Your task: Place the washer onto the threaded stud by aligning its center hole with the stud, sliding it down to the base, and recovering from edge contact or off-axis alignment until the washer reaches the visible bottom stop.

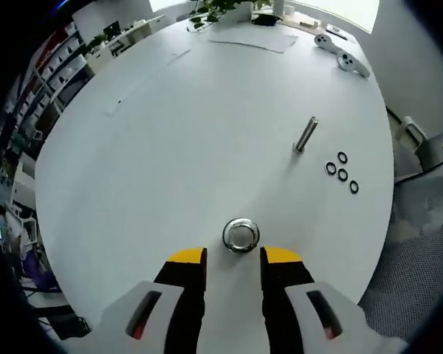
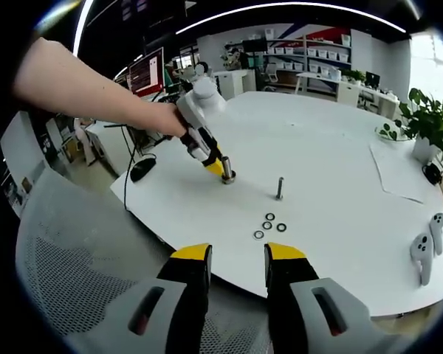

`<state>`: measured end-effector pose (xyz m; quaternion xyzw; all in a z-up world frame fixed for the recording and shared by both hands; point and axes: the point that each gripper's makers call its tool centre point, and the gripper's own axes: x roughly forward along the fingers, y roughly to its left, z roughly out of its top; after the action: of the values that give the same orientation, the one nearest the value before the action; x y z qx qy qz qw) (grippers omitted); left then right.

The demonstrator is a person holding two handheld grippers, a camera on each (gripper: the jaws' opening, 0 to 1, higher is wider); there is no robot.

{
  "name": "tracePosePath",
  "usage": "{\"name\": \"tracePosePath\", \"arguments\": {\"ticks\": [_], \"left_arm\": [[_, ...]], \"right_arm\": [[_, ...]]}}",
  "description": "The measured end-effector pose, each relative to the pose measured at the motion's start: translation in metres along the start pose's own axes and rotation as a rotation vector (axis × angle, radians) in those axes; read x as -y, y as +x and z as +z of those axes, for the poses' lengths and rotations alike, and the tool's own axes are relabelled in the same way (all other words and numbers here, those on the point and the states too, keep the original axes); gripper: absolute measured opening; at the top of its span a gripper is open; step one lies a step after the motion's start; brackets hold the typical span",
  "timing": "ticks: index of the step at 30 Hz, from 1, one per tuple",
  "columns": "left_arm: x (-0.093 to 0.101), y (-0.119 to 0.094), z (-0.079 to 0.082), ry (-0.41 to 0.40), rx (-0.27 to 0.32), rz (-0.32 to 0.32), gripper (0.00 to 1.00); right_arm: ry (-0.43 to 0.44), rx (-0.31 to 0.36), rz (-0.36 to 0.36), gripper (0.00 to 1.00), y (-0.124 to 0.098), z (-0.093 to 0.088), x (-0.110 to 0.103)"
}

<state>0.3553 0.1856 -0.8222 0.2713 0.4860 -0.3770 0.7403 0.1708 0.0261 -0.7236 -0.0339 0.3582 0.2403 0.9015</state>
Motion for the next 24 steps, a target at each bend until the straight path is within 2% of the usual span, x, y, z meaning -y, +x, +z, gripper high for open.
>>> {"name": "tracePosePath", "arguments": {"ticks": [4, 7, 14, 22, 24], "left_arm": [[0.000, -0.012, -0.005, -0.025, 0.038, 0.008, 0.27], [0.003, -0.025, -0.003, -0.078, 0.105, 0.010, 0.27], [0.014, -0.052, -0.007, -0.131, 0.203, 0.022, 0.27], [0.029, -0.082, -0.020, -0.207, 0.311, 0.028, 0.27], [0.033, -0.085, -0.027, -0.201, 0.309, 0.029, 0.28]], "right_arm": [[-0.003, -0.010, 0.008, 0.31, 0.001, -0.001, -0.001], [-0.006, -0.013, 0.012, 0.31, 0.001, -0.002, -0.002], [-0.008, -0.011, 0.011, 0.31, 0.001, -0.002, -0.002], [-0.020, -0.020, 0.021, 0.31, 0.002, -0.003, -0.004], [-0.023, -0.023, 0.023, 0.31, 0.002, -0.003, -0.005]]}}
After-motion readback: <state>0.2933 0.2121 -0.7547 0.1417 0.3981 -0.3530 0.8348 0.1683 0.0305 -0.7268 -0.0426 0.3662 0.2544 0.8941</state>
